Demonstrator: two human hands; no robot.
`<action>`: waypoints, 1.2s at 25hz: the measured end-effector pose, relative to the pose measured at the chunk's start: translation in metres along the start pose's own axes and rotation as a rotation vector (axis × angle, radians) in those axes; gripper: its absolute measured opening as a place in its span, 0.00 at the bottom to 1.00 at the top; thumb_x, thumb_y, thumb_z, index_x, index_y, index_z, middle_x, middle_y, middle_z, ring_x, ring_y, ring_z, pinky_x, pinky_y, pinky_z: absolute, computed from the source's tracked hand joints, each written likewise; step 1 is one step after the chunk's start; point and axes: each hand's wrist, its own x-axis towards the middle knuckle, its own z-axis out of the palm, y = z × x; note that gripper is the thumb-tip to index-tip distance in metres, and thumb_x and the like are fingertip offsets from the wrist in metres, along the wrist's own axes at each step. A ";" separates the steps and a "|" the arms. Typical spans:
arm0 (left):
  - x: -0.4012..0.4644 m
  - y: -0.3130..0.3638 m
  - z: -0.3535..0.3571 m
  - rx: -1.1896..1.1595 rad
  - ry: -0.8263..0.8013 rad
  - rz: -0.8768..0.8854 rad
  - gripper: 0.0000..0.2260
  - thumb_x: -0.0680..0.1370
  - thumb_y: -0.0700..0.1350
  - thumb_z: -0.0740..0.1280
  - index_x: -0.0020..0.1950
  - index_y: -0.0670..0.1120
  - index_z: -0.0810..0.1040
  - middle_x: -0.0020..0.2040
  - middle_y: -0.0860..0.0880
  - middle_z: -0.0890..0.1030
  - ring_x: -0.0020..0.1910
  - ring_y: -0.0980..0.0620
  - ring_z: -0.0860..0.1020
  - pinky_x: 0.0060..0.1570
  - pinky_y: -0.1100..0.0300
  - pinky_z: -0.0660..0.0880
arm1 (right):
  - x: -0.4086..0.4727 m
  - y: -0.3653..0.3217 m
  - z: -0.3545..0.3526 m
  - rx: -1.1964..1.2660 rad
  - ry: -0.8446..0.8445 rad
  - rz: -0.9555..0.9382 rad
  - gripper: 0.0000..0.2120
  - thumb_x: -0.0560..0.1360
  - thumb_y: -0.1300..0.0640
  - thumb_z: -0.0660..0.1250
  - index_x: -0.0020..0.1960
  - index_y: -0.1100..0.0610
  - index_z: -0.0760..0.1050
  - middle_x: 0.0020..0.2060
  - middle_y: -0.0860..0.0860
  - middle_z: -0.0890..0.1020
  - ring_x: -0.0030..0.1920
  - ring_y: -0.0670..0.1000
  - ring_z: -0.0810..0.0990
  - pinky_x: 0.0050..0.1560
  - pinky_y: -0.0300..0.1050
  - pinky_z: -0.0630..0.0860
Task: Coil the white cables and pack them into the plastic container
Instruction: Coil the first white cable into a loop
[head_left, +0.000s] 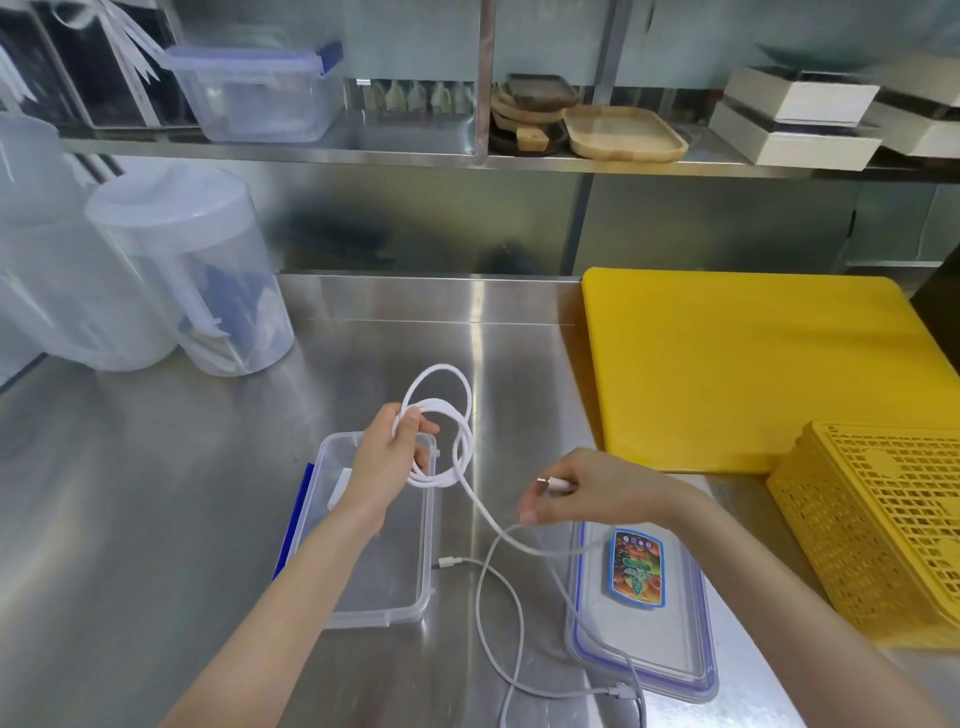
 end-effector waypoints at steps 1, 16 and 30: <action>0.000 0.001 0.000 0.005 -0.002 0.003 0.12 0.81 0.45 0.54 0.40 0.49 0.71 0.32 0.49 0.77 0.20 0.63 0.71 0.33 0.62 0.68 | 0.001 0.001 0.000 0.065 0.053 -0.003 0.11 0.70 0.44 0.68 0.40 0.51 0.81 0.33 0.49 0.79 0.35 0.45 0.74 0.39 0.39 0.67; -0.002 0.006 0.012 -0.105 0.036 0.055 0.11 0.81 0.44 0.52 0.40 0.48 0.68 0.31 0.53 0.71 0.19 0.61 0.67 0.26 0.70 0.68 | 0.026 0.021 0.024 0.251 0.463 0.144 0.10 0.78 0.56 0.57 0.44 0.51 0.76 0.27 0.48 0.69 0.25 0.45 0.64 0.25 0.33 0.61; 0.002 0.008 0.006 -0.455 0.083 -0.174 0.11 0.81 0.44 0.53 0.40 0.47 0.70 0.32 0.50 0.73 0.22 0.60 0.72 0.34 0.62 0.70 | 0.022 0.034 0.010 0.335 0.913 0.155 0.13 0.78 0.59 0.56 0.62 0.61 0.66 0.54 0.54 0.66 0.40 0.46 0.69 0.34 0.33 0.63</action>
